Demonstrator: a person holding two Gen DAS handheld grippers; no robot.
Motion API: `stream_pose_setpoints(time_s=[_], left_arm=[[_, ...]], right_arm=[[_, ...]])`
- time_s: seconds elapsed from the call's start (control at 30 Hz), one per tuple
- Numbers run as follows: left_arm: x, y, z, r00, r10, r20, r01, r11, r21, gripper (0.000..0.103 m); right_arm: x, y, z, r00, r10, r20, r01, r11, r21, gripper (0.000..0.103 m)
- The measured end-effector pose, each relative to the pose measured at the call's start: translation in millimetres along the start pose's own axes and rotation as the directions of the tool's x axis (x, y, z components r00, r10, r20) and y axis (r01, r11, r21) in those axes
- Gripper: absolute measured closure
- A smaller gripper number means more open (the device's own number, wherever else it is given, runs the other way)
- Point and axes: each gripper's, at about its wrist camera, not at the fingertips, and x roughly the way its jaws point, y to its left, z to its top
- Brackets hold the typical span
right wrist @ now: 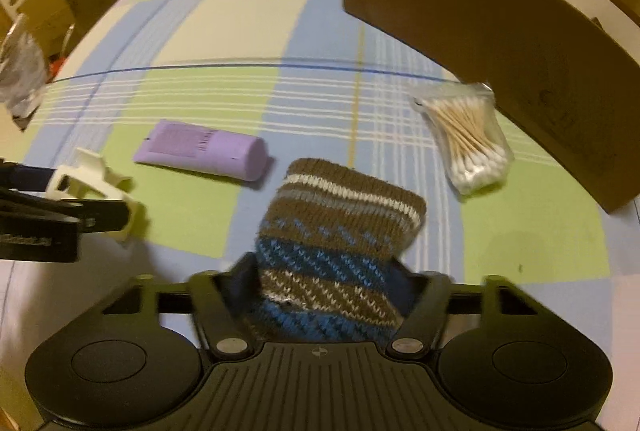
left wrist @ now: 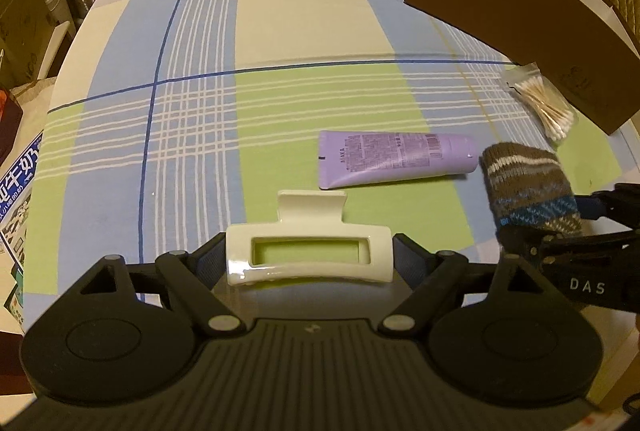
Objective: Organize objects
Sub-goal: 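Grasp the white hair clip with the left tool while the right tool holds the sock, then carry the hair clip and sock over the brown box with both tools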
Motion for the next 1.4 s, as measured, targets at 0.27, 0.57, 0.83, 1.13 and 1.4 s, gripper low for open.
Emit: stream_pose_setpoints(time_s=[0.27, 0.57, 0.83, 1.13, 1.4], left_arm=[[-3.6, -5.2, -4.5, 1.0, -0.013, 0.001, 0.013, 1.0, 0.027, 0.02], [-11.6, -11.0, -6.7, 1.0, -0.026, 0.014, 0.025, 0.999, 0.031, 0.02], [-26.5, -24.8, 0.6, 0.998, -0.052, 0.046, 0.049, 0.998, 0.05, 0.02], [-43.8, -55.9, 15.3, 0.992, -0.097, 0.084, 0.089, 0.992, 0.089, 0.02], [-53.1, -95.3, 44.9, 0.981, -0.146, 0.131, 0.128, 0.983, 0.135, 0.02]], right_arm=[[-8.9, -2.8, -0.1, 0.998, 0.068, -0.006, -0.068, 0.998, 0.003, 0.076], [-18.9, -10.2, -1.4, 0.994, 0.112, -0.002, -0.112, 0.993, 0.025, 0.077], [-39.2, -30.8, -2.1, 0.988, 0.149, 0.044, -0.151, 0.987, 0.052, 0.076], [-70.1, -67.4, -6.1, 0.984, 0.157, 0.083, -0.165, 0.982, 0.09, 0.076], [-92.0, -104.7, 3.3, 0.981, 0.147, 0.13, -0.161, 0.981, 0.104, 0.076]])
